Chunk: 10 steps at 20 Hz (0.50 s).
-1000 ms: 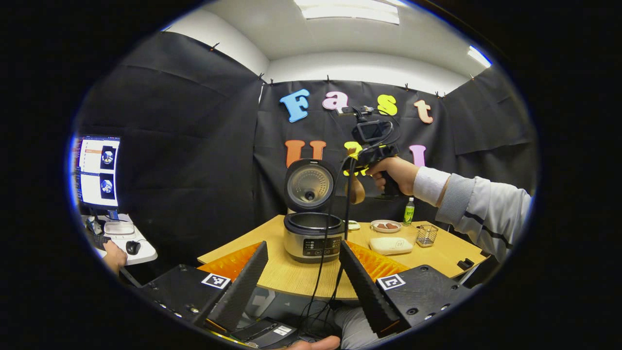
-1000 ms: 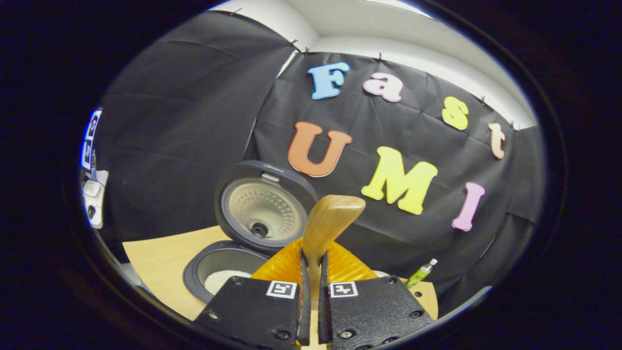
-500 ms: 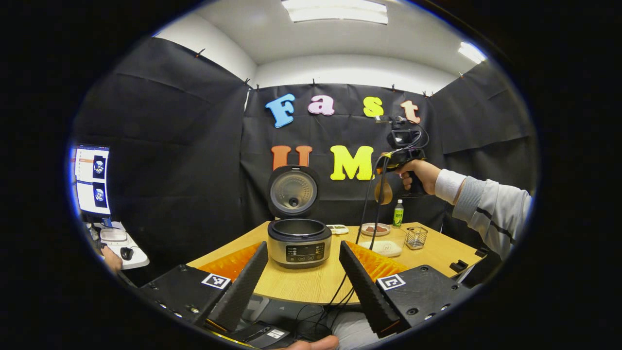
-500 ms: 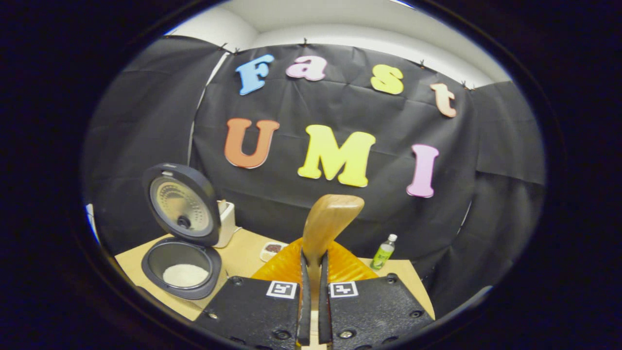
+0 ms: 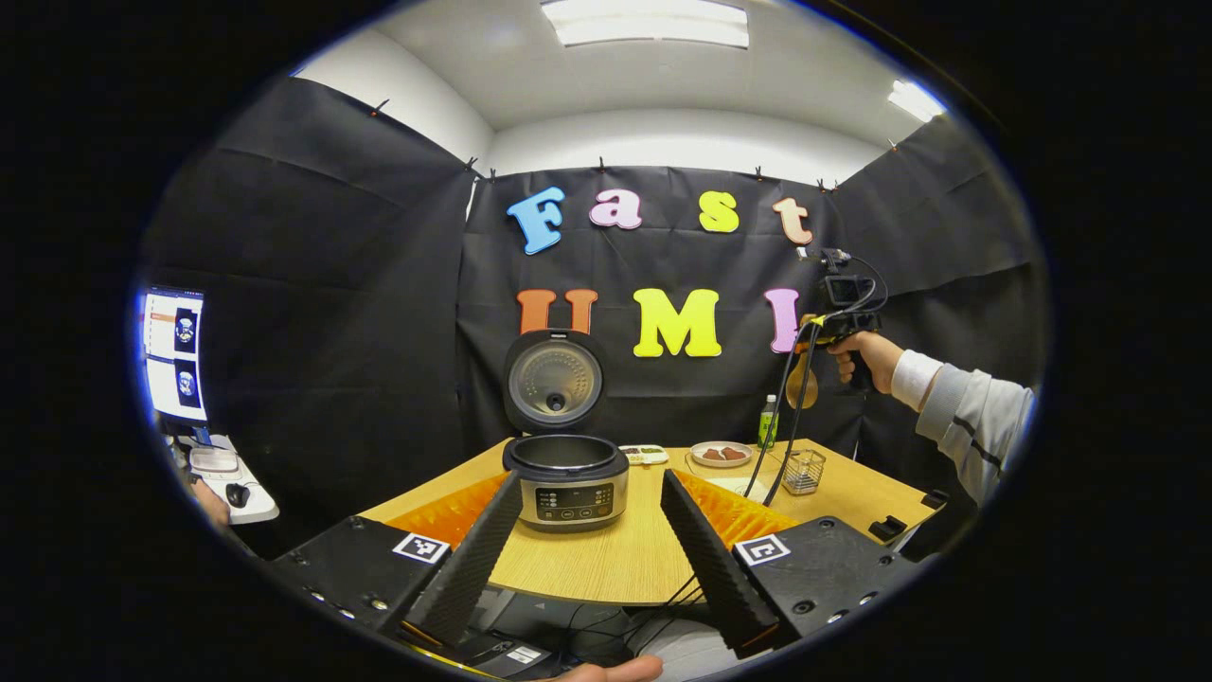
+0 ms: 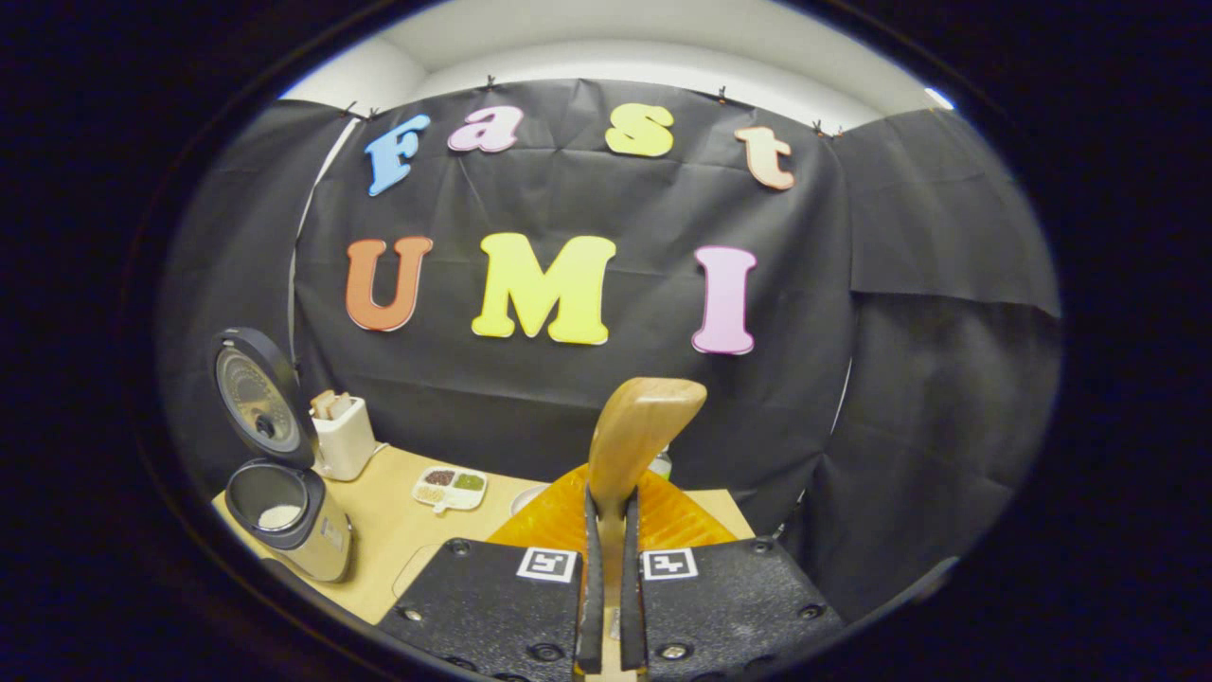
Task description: Close the left gripper, press the button to open the rice cooker; take a wooden spoon from the chopstick holder with the right hand, scoop a spoonful of rice and pour it into the rice cooker, then put the wooden spoon back into the chopstick holder.
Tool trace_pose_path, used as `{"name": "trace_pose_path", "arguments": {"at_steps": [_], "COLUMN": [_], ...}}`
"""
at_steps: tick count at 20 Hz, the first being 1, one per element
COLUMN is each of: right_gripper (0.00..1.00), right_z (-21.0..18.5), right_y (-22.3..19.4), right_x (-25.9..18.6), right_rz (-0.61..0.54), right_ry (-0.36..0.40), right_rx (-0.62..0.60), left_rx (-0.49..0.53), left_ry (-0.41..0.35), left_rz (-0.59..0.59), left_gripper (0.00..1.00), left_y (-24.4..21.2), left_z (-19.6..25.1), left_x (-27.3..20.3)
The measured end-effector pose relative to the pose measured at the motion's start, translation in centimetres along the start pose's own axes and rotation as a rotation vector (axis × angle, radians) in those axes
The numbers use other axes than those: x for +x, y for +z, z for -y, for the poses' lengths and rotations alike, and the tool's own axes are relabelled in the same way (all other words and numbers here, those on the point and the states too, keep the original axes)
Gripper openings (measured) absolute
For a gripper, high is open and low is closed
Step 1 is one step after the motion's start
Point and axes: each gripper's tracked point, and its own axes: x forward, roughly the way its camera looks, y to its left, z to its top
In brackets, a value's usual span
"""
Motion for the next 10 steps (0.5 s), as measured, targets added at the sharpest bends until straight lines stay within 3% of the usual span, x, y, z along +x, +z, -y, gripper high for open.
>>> {"name": "trace_pose_path", "arguments": {"at_steps": [10], "right_gripper": [0.13], "right_z": [5.2], "right_y": [-9.4], "right_x": [6.0], "right_rz": [-0.122], "right_ry": [-0.026], "right_rx": [0.138], "left_rx": [0.031], "left_ry": [-0.006], "left_rz": [0.006], "left_gripper": [0.94], "left_y": [0.8], "left_z": [1.1], "left_x": [3.1]}}
